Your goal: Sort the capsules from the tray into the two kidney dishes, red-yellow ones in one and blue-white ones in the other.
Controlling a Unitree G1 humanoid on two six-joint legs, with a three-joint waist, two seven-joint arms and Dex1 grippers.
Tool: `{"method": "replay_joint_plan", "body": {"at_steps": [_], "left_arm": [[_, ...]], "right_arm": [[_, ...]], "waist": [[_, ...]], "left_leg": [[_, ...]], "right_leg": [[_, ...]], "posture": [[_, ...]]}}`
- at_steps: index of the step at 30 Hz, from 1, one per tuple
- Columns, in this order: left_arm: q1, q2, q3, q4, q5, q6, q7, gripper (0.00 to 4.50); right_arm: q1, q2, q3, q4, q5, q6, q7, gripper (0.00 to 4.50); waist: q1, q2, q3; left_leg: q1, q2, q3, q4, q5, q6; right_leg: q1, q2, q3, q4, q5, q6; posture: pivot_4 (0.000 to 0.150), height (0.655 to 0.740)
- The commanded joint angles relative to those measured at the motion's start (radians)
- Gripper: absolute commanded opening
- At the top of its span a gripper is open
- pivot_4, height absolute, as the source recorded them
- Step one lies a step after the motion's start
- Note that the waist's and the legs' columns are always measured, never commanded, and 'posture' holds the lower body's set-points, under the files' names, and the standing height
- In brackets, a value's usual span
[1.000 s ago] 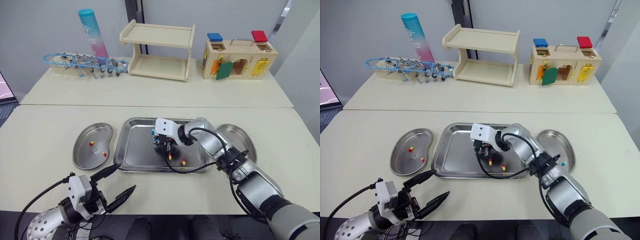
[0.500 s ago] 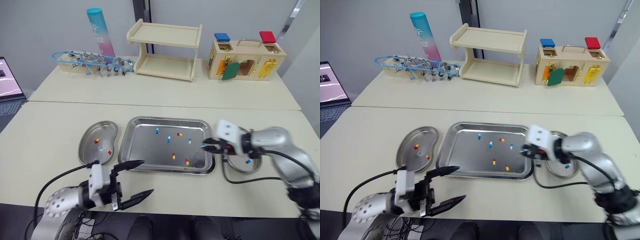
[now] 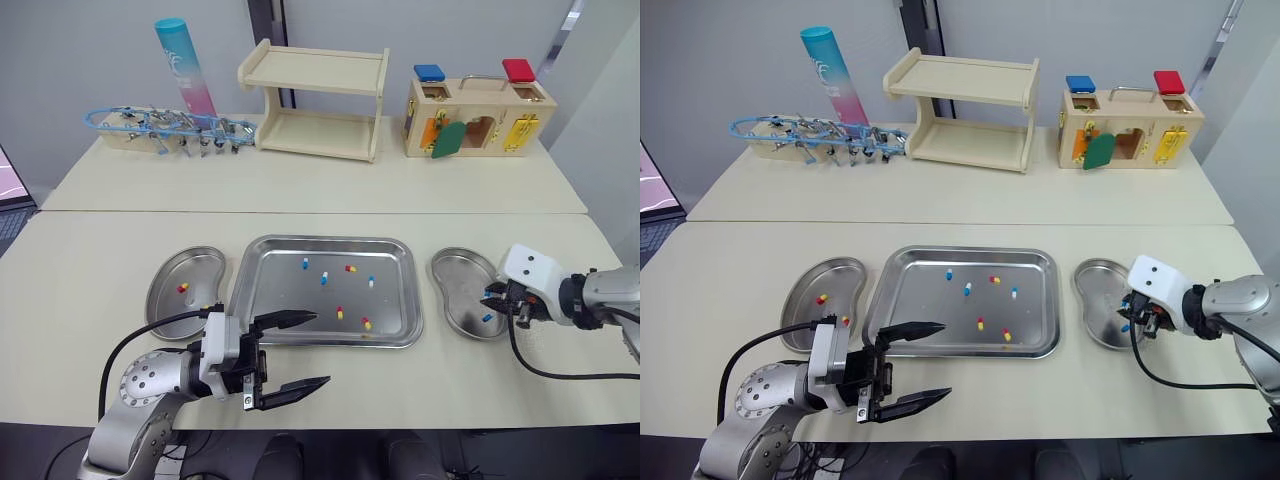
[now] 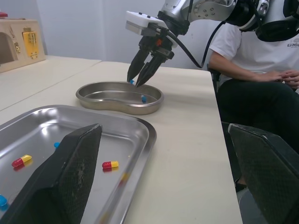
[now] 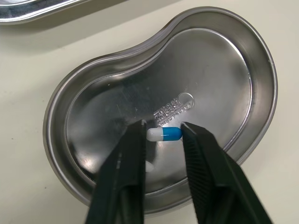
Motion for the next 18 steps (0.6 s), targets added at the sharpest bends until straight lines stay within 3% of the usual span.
{"method": "replay_joint_plan", "body": {"at_steps": [1, 6, 12, 18], "left_arm": [[-0.006, -0.006, -0.007, -0.032, -0.012, -0.007, 0.0, 4.5], [-0.004, -0.011, 0.001, -0.046, -0.015, -0.002, 0.023, 4.5], [0.014, 0.01, 0.058, -0.09, -0.035, 0.065, 0.113, 4.5], [0.078, 0.088, 0.252, -0.118, -0.023, 0.239, 0.325, 4.5]], "right_arm": [[-0.018, -0.018, -0.01, 0.013, -0.008, -0.031, -0.017, 2.56], [-0.043, -0.028, -0.023, 0.041, 0.004, -0.081, -0.009, 4.16], [0.012, -0.012, -0.123, 0.042, 0.068, -0.234, 0.011, 4.16], [0.19, 0.07, -0.313, 0.05, 0.148, -0.481, 0.029, 4.16]], "waist": [[0.001, 0.0, 0.0], [0.003, 0.0, 0.0], [0.008, 0.0, 0.001], [0.017, -0.001, 0.001]], "left_leg": [[0.0, 0.0, 0.0, 0.0, 0.0, 0.0], [0.0, 0.0, 0.0, 0.0, 0.0, 0.0], [0.0, 0.0, 0.0, 0.0, 0.0, 0.0], [0.0, 0.0, -0.001, 0.0, 0.0, 0.0]], "right_leg": [[0.0, 0.0, 0.0, 0.0, 0.0, 0.0], [0.0, 0.0, 0.0, 0.0, 0.0, 0.0], [0.0, 0.0, 0.0, 0.0, 0.0, 0.0], [0.001, 0.0, -0.001, 0.0, 0.0, 0.0]], "posture": [[0.15, 0.74], [0.15, 0.74], [0.15, 0.74], [0.15, 0.74]]}}
